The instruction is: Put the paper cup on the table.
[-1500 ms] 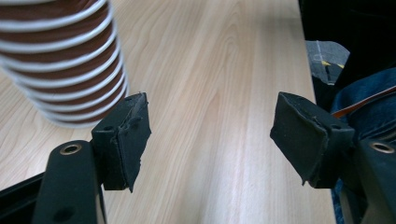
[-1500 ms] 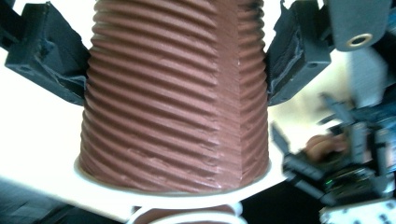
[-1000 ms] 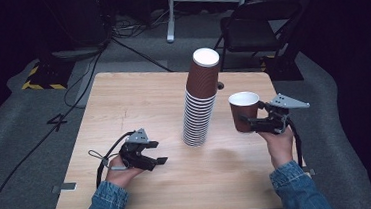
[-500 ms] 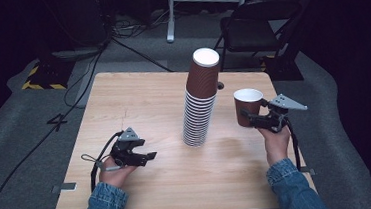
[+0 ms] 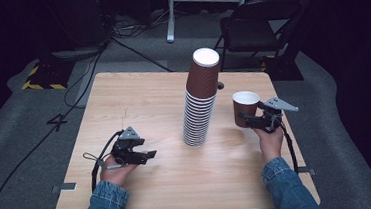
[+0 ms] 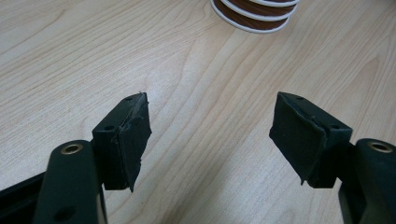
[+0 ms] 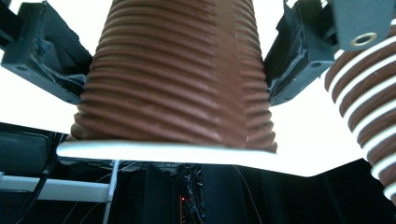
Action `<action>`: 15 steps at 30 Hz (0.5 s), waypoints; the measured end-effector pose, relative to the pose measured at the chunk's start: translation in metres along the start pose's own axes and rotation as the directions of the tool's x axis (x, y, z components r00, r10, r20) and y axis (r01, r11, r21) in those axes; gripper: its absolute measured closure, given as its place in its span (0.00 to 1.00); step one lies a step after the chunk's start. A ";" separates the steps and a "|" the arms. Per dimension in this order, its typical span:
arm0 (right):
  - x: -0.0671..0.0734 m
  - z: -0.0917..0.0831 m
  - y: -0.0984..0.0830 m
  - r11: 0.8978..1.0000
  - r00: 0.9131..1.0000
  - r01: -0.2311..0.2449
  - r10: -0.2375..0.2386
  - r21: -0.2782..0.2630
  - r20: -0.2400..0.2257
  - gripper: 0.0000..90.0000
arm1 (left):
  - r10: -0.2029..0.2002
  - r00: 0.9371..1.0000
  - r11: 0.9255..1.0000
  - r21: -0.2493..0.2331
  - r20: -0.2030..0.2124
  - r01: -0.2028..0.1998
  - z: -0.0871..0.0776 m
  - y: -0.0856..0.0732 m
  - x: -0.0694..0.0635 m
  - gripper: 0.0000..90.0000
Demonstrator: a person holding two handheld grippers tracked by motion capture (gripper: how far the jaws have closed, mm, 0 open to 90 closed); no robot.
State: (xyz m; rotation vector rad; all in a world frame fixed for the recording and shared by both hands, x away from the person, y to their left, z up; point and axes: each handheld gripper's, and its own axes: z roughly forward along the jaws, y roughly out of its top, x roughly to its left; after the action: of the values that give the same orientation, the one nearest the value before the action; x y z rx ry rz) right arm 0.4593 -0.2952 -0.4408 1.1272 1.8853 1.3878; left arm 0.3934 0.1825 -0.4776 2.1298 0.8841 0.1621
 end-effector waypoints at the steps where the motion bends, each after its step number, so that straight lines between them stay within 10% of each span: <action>1: 0.000 0.000 0.000 1.000 1.000 0.000 0.000 0.000 0.000 0.14 | 0.000 1.000 1.000 0.000 0.000 0.000 0.000 0.000 0.000 0.32; 15: -0.003 0.010 -0.019 0.998 1.000 0.023 -0.023 0.053 0.012 0.14 | 0.010 1.000 1.000 0.000 0.010 -0.010 0.002 0.000 -0.001 0.32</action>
State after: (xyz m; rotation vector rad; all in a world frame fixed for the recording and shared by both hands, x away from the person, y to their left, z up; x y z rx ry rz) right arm 0.4631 -0.2952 -0.4619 1.1332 1.9304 1.3231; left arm 0.3935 0.1806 -0.4782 2.1336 0.8682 0.1562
